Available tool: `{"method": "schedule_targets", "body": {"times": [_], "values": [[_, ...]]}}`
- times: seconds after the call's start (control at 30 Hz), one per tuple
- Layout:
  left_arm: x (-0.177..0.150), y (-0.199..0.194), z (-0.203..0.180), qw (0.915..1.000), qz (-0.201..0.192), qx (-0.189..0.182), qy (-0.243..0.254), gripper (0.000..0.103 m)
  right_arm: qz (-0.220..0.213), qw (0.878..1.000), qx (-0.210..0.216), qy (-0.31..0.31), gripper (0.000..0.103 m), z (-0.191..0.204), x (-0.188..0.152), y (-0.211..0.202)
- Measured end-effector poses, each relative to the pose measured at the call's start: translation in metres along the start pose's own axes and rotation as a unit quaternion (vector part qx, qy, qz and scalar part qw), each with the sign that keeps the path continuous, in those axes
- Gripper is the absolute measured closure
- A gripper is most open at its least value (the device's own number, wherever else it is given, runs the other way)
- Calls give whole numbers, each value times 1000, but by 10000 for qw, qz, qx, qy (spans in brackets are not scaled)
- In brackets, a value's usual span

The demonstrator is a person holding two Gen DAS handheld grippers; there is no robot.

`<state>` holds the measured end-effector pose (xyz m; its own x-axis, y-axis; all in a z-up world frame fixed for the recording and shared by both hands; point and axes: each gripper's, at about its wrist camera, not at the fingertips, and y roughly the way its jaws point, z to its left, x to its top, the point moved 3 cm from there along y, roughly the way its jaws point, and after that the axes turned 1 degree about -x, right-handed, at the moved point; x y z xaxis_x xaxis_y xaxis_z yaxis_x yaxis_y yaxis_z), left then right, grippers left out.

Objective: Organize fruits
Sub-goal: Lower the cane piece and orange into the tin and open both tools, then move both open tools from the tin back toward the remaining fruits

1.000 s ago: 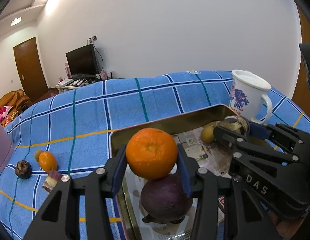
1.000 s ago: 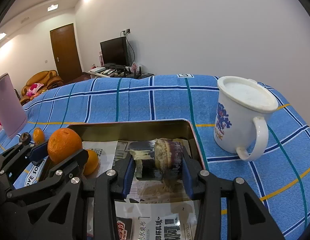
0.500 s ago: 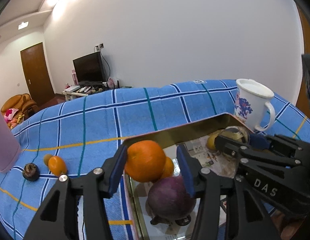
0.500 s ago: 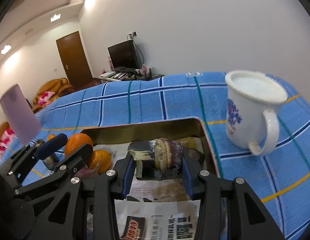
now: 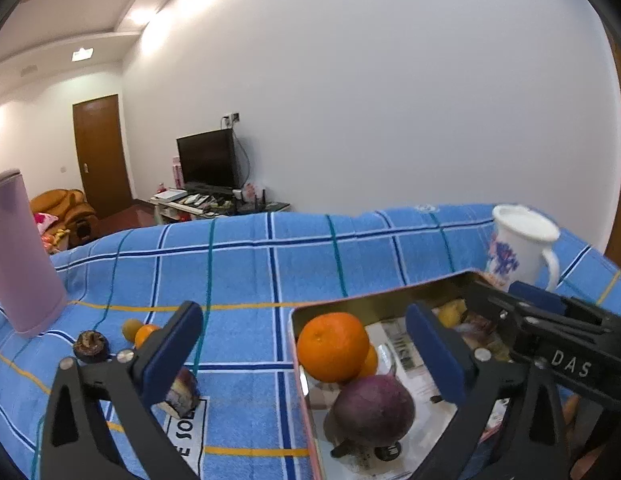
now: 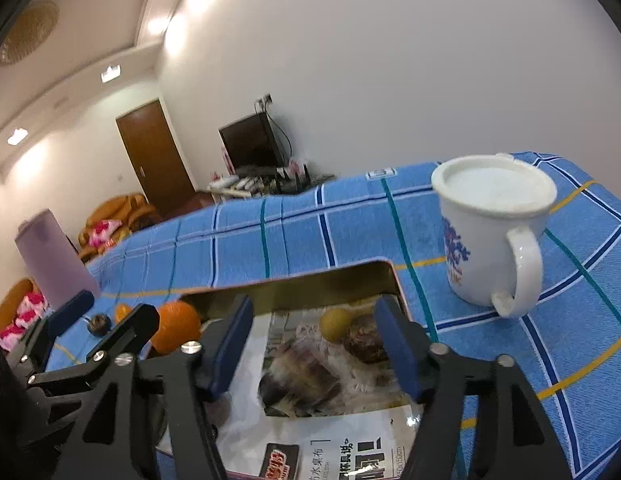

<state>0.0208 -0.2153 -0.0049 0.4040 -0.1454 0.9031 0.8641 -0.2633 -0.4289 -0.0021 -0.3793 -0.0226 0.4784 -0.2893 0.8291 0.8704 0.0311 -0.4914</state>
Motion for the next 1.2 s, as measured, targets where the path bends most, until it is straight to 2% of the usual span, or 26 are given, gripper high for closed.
{"method": "schedule_targets", "body": {"times": [0.07, 0.13, 0.17, 0.2, 0.27, 0.43, 0.73, 0.83, 1.0, 1.2], "values": [[1, -2, -2, 10000, -28, -64, 42, 0, -269, 9996, -74, -60, 35, 2, 3, -10], [2, -4, -4, 9998, -94, -68, 160, 0, -872, 9956, -276, -222, 34, 5, 7, -31], [2, -6, -5, 9997, -126, -66, 202, 0, -1118, 9925, -393, -297, 29, 7, 8, -38], [2, -8, -5, 9996, -171, -73, 221, 0, -1318, 9892, -529, -363, 18, 8, 8, -44], [2, -10, -3, 9995, -234, -32, 210, 0, -1622, 9824, -801, -462, 15, 10, 9, -52], [-1, -8, 0, 9992, -223, 197, 248, 0, -1623, 9823, -839, -411, 15, 12, 7, -53], [-9, -14, 8, 9997, -55, 91, 220, 0, -1788, 9763, -1078, -570, 16, 20, 1, -61], [-6, -22, 15, 9995, -129, 135, 243, 0, -1810, 9745, -1198, -577, 16, 21, 0, -64], [-5, -31, 31, 9983, -345, 310, 349, 0, -1714, 9769, -1227, -349, 16, 25, -2, -64], [-10, -29, 53, 9978, -290, 493, 326, 0, -1355, 9829, -1218, -278, 15, 41, -8, -52]]}}
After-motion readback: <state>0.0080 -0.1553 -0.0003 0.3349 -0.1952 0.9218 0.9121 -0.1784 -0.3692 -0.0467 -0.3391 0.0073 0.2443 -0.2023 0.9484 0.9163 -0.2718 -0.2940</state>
